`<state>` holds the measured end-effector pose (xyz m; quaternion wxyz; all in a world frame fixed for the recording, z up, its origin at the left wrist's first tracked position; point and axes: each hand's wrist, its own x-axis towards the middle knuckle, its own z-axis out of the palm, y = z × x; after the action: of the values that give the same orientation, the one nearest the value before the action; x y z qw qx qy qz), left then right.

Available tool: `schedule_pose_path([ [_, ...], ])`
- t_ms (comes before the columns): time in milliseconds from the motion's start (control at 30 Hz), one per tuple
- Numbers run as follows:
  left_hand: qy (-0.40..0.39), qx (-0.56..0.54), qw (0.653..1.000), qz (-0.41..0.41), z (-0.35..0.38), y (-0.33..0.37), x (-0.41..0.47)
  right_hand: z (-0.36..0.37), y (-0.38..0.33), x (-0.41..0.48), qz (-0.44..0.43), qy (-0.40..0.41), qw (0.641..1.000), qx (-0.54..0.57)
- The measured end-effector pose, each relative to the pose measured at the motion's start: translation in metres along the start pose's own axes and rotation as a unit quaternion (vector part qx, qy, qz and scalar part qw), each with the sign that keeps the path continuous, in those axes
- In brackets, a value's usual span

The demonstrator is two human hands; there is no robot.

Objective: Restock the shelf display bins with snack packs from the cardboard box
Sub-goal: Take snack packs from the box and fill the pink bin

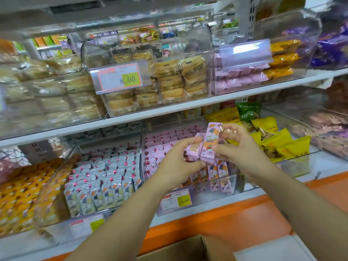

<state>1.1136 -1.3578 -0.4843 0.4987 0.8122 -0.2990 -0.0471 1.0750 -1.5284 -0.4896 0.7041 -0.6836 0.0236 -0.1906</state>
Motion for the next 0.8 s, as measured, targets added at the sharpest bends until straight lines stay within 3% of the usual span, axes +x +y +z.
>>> schedule_pose_path([
  [100, 0.018, 0.027, 0.999, 0.023, -0.01, 0.007, -0.004, -0.009, -0.005, 0.002, 0.001, -0.012, 1.0, 0.018],
  [267, 0.066, 0.009, 0.998, -0.008, -0.021, 0.004, 0.001, -0.024, -0.001, 0.004, -0.08, -0.065, 0.976, -0.191],
  [367, 0.052, 0.027, 0.996, -0.067, -0.015, -0.007, 0.01, -0.024, 0.009, 0.008, -0.136, -0.082, 0.922, -0.352],
  [467, 0.032, 0.053, 0.993, -0.105, -0.002, -0.016, 0.019, -0.024, 0.015, 0.011, -0.133, -0.099, 0.886, -0.433],
  [567, 0.022, 0.082, 0.992, -0.097, 0.011, -0.022, 0.025, -0.027, 0.014, 0.016, -0.135, -0.122, 0.85, -0.494],
  [700, 0.002, 0.131, 0.989, -0.076, 0.022, -0.028, 0.03, -0.029, 0.012, 0.022, -0.134, -0.123, 0.767, -0.615],
  [800, -0.044, 0.186, 0.98, -0.054, 0.031, -0.033, 0.034, -0.029, 0.012, 0.024, -0.114, -0.121, 0.757, -0.632],
])
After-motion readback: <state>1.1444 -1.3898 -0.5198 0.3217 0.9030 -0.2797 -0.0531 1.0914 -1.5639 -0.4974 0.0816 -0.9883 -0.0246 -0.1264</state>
